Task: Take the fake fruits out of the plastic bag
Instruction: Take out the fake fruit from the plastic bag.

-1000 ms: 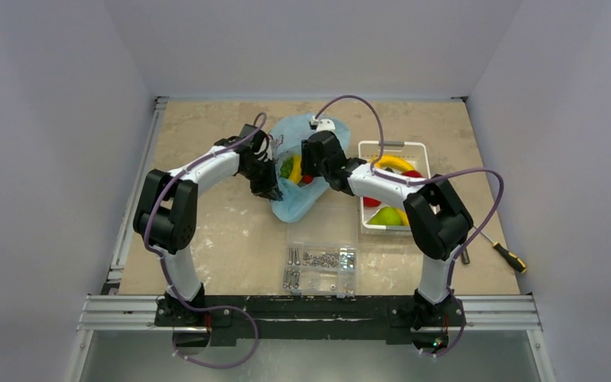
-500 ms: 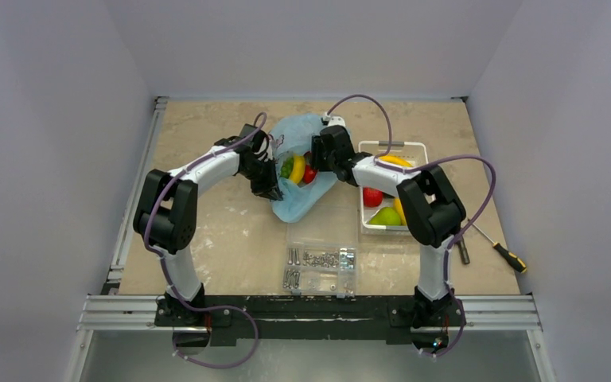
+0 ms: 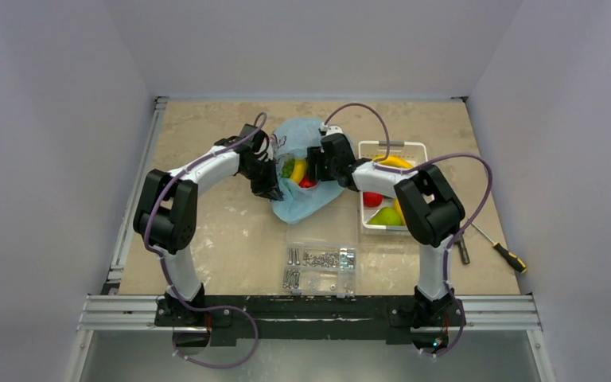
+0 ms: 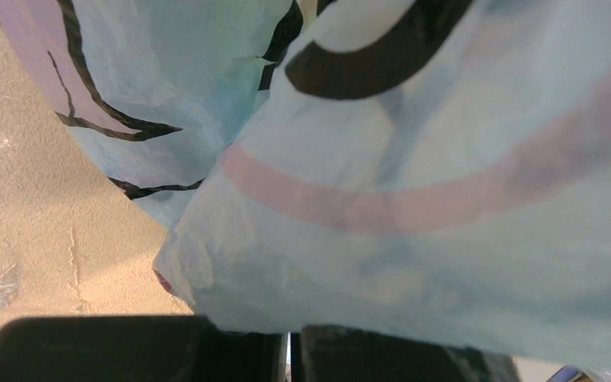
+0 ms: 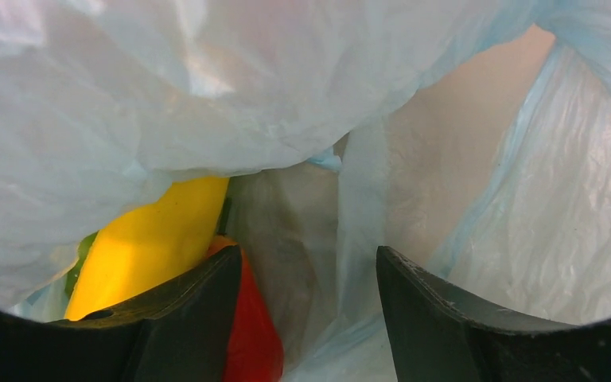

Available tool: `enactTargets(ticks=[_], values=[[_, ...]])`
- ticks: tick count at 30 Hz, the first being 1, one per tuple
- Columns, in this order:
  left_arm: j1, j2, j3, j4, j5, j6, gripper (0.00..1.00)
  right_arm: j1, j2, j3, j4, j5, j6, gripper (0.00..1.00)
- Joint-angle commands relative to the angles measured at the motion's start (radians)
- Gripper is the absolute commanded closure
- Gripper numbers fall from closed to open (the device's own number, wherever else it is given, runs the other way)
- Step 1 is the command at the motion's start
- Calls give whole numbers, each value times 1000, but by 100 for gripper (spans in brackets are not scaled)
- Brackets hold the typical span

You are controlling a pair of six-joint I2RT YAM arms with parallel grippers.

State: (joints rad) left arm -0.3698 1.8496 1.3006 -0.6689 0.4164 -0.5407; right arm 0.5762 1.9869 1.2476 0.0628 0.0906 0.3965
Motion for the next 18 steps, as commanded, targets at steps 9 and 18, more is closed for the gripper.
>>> enactTargets(ticks=[9,18], values=[[-9,-7,39,11,27,-15,100,66,-167,10,-40,-26,-34,47],[-11,-7,37,8,26,-13,100,70,-97,-6,-27,-16,-52,51]])
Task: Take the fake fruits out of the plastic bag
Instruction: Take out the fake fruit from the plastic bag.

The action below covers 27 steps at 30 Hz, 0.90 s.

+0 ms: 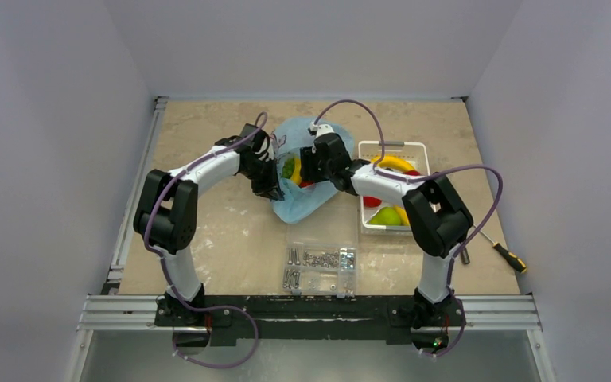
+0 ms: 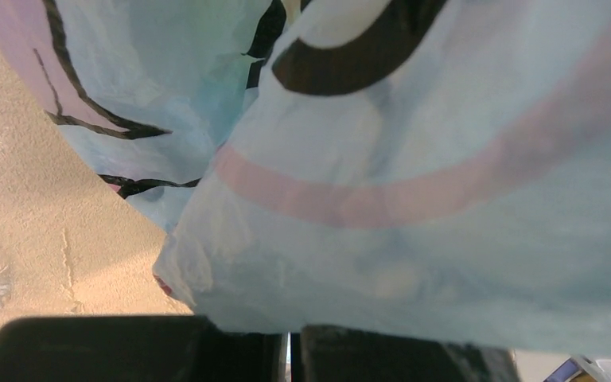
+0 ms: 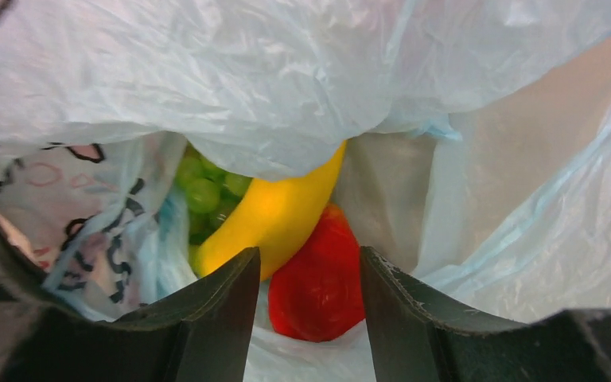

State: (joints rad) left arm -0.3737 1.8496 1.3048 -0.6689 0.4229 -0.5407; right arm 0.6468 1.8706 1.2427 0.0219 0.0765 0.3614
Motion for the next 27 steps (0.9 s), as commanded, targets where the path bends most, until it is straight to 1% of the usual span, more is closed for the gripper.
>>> enactTargets(ticks=[1,6,11,16,20,21,23,27], values=[[-7,-7,34,9,20,-14,100,-2,26,-2,13,-2,-23,50],[-7,-6,34,11,22,-14,100,3,70,-5,13,-3,-38,49],[-7,-3,35,9,22,-14,100,4,107,8,6,9,-42,41],[-7,0,34,10,24,-15,100,6,123,44,-20,-7,-46,40],[-7,-3,36,9,22,-12,100,6,112,36,-20,1,-48,41],[-7,-3,36,9,21,-13,100,6,109,40,-20,3,-48,44],[-7,2,36,10,25,-15,100,6,97,50,-20,5,-47,58],[-7,5,35,10,27,-16,100,7,59,87,-44,11,-41,72]])
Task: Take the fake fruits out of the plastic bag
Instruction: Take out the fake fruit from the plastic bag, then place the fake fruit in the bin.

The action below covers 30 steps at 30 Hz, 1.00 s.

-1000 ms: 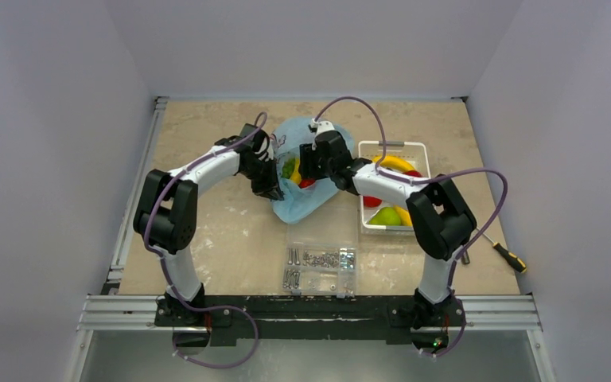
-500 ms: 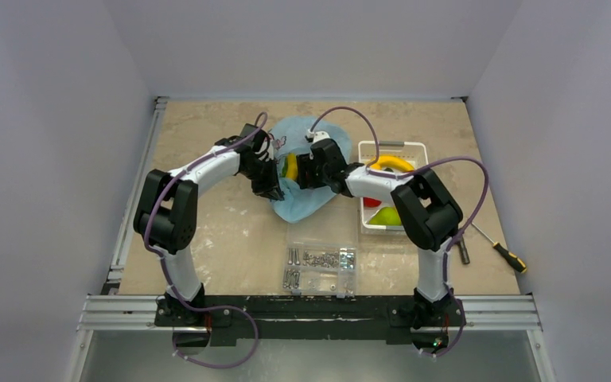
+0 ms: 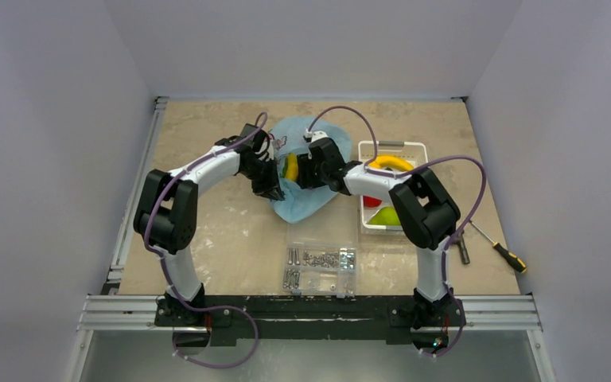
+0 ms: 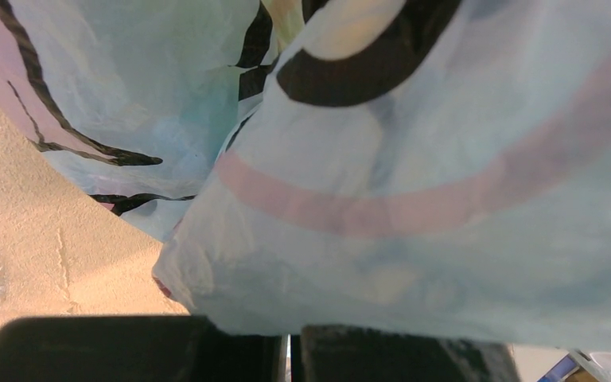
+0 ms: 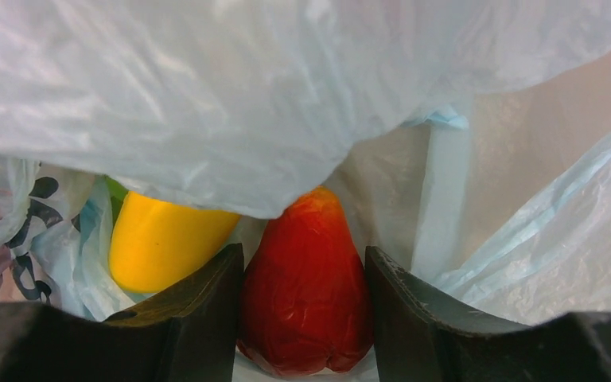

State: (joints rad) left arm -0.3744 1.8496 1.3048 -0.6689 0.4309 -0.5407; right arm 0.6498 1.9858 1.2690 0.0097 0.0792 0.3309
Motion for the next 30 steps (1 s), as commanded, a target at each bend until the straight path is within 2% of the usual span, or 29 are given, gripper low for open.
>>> enactTargets(ticks=[1,6,12,18,23,30], values=[[-6,4,34,9,18,-15,100,2,-68,73,-34,10,-10,75],[-6,-1,36,10,18,-16,100,2,-130,101,-19,33,28,82],[-6,-6,36,9,16,-13,100,0,-172,126,14,65,52,85],[-6,-11,36,8,14,-12,100,-7,-189,140,32,26,109,90],[-5,-9,39,8,22,-15,100,-12,-284,47,5,73,95,91],[-6,-4,41,17,45,-26,100,-35,-543,-196,-33,235,55,97]])
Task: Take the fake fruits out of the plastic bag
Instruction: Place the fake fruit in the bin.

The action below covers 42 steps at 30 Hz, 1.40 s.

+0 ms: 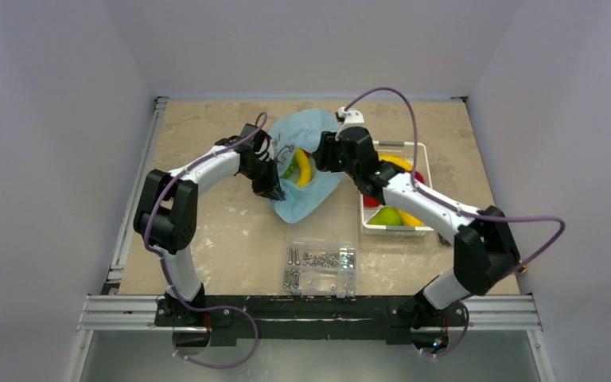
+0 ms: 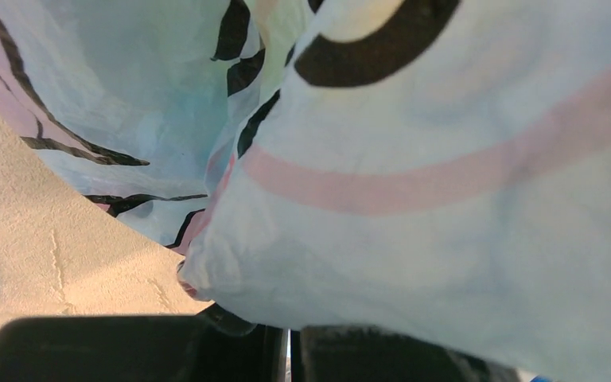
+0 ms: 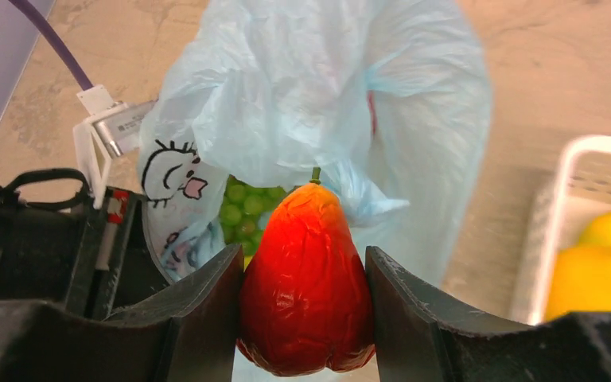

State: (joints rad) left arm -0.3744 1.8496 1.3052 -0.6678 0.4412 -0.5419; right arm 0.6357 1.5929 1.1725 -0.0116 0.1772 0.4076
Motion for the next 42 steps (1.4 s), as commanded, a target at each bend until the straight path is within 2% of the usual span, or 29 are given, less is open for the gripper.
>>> enactTargets(ticks=[1,7,12,14,16,20,23,24,27,29,31,33,36,39,42], values=[[-6,-4,41,17,36,-26,100,-31,-187,-135,-17,165,-15,99],[-6,-4,40,17,35,-25,100,-131,-403,-315,-48,249,13,100],[-6,-3,40,16,32,-23,100,-149,-514,-376,-123,345,31,99],[-6,-1,40,15,32,-23,100,-150,-548,-389,-144,310,36,97],[-6,1,41,16,37,-26,100,-150,-566,-406,-129,212,22,95],[-6,-4,43,10,28,-19,100,-151,-553,-393,-194,157,34,93],[-6,-15,48,6,21,-14,100,-150,-541,-383,-176,-16,7,90],[-6,-17,51,6,23,-15,100,-150,-535,-375,-177,-22,8,91],[-6,-27,56,-6,15,-1,100,-151,-514,-329,-258,96,77,99],[-6,-41,61,-17,0,12,100,-154,-489,-314,-317,309,101,99],[-6,-51,64,-24,-12,20,100,-172,-446,-293,-389,439,140,96],[-6,-57,65,-24,-14,21,100,-214,-399,-277,-421,459,156,95],[-6,-56,65,-23,-5,19,100,-290,-351,-288,-385,412,147,95],[-6,-55,63,-24,3,19,100,-316,-319,-295,-317,366,100,87],[-6,-55,65,-21,8,17,100,-321,-293,-276,-276,387,82,81]])
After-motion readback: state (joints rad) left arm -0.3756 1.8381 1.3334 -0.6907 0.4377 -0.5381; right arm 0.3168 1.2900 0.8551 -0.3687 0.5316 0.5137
